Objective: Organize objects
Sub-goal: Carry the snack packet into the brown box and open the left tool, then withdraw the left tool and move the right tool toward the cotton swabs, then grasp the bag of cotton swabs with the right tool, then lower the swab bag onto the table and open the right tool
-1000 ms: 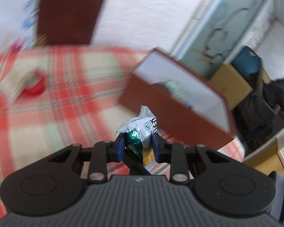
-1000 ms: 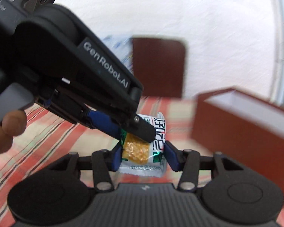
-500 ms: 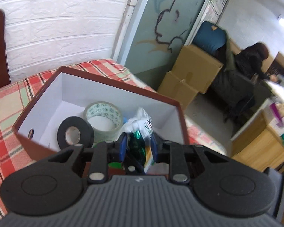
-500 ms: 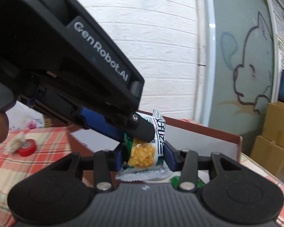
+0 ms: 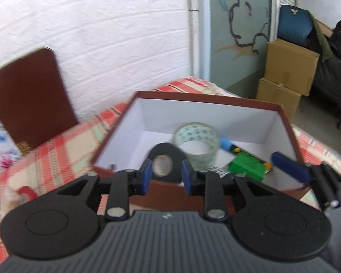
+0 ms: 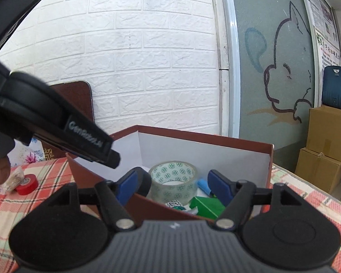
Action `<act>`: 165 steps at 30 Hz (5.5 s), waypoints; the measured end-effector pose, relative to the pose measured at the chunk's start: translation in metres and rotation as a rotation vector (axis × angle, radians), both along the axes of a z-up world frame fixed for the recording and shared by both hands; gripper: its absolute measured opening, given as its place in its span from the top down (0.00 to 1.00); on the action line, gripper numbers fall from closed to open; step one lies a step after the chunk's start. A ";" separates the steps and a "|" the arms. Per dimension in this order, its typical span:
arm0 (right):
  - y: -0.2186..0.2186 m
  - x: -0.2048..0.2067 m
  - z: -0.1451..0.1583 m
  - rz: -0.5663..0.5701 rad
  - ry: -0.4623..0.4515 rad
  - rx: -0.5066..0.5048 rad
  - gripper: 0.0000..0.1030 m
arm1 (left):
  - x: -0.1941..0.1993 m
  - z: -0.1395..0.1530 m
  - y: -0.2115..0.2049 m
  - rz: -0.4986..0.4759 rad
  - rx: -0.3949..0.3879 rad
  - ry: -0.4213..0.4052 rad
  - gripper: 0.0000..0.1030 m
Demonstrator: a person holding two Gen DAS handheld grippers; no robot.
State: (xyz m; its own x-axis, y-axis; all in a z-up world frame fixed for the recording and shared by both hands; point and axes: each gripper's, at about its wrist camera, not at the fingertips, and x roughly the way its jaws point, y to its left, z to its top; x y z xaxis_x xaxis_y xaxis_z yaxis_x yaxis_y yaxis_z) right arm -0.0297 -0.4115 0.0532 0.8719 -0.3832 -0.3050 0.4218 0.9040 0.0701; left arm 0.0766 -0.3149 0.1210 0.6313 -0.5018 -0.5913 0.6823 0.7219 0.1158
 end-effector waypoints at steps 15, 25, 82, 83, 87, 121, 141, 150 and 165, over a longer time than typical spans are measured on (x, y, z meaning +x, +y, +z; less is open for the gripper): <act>0.057 -0.008 0.016 0.095 -0.011 0.027 0.30 | -0.009 -0.004 0.099 0.165 0.015 -0.084 0.66; 0.113 0.007 0.016 0.206 0.035 -0.031 0.29 | 0.003 -0.023 0.162 0.283 0.010 -0.065 0.66; 0.306 0.265 -0.060 0.648 0.404 -0.497 0.32 | 0.100 -0.127 0.395 0.736 -0.133 -0.045 0.41; 0.305 0.259 -0.058 0.654 0.396 -0.495 0.32 | 0.100 -0.127 0.396 0.736 -0.136 -0.044 0.41; 0.301 0.216 -0.049 0.672 0.363 -0.471 0.32 | 0.099 -0.127 0.397 0.736 -0.140 -0.042 0.41; 0.146 -0.001 -0.057 0.385 0.338 0.069 0.16 | 0.011 -0.115 0.299 0.684 0.160 -0.064 0.37; 0.147 -0.005 -0.059 0.395 0.331 0.065 0.11 | -0.002 -0.110 0.279 0.637 0.146 0.028 0.37; 0.146 -0.009 -0.059 0.409 0.334 0.056 0.09 | -0.005 -0.109 0.266 0.602 0.152 0.034 0.37; 0.145 -0.015 -0.061 0.433 0.340 0.023 0.06 | -0.031 -0.100 0.221 0.335 0.007 0.352 0.36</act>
